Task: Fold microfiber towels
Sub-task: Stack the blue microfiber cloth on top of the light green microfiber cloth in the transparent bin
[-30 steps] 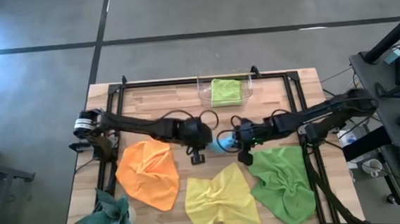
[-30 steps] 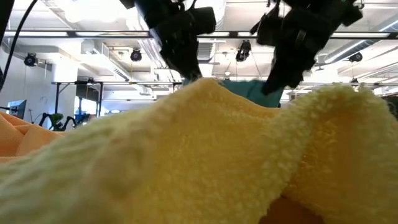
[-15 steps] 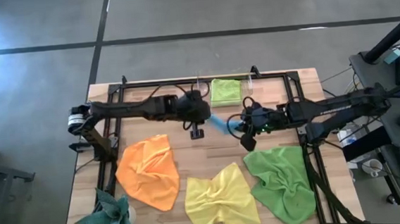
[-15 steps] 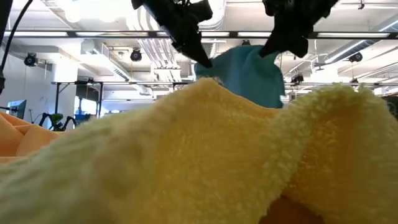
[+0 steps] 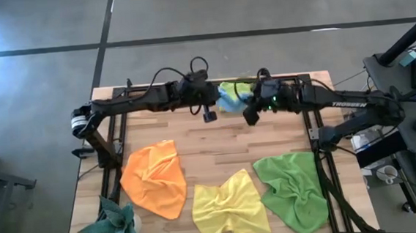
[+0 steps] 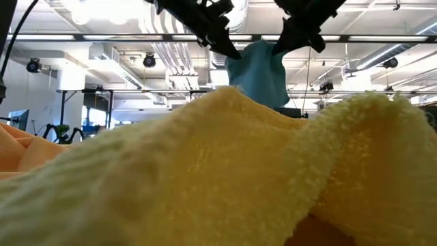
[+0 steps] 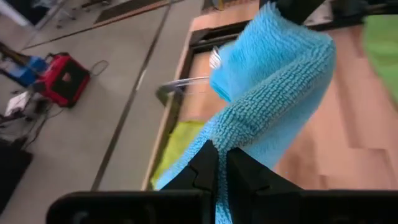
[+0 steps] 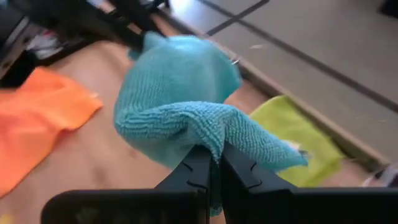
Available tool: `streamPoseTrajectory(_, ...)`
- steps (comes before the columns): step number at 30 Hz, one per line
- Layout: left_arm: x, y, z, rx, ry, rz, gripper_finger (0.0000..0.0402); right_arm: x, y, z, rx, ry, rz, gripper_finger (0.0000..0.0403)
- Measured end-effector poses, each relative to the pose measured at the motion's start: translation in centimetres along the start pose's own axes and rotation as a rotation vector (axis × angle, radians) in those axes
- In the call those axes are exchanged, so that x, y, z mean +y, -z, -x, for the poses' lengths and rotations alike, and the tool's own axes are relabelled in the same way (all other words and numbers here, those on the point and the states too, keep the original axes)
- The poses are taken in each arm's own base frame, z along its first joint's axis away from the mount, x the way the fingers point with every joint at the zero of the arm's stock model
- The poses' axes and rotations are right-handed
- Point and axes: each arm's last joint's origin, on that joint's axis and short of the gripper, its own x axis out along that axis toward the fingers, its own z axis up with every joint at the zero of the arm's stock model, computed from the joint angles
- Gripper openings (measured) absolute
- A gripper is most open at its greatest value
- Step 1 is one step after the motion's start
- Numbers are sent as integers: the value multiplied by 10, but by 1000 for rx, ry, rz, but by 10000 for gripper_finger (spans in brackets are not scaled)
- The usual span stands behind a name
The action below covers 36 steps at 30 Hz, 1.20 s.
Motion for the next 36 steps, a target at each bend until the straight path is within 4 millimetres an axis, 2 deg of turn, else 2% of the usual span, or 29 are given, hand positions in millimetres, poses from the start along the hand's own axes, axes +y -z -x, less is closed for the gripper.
streamPoseTrajectory(9,43,17,-30,-43,-144,66,1,-46,-29,-38,32,178,22,11)
streamPoseTrajectory(14,64,33,-54,-57,-223,96,1,-70,-48,-61,64,189,52,11)
streamPoseTrajectory(18,77,39,-66,-65,-258,111,1,-89,-60,-79,87,234,82,11)
streamPoseTrajectory(23,89,44,-72,-86,-299,108,1,-111,-67,-99,127,281,122,11)
streamPoseTrajectory(28,100,46,-74,-111,-349,82,1,-125,-74,-114,144,304,160,11)
streamPoseTrajectory(36,108,65,-98,-61,-340,92,1,-151,-80,-128,161,348,197,11)
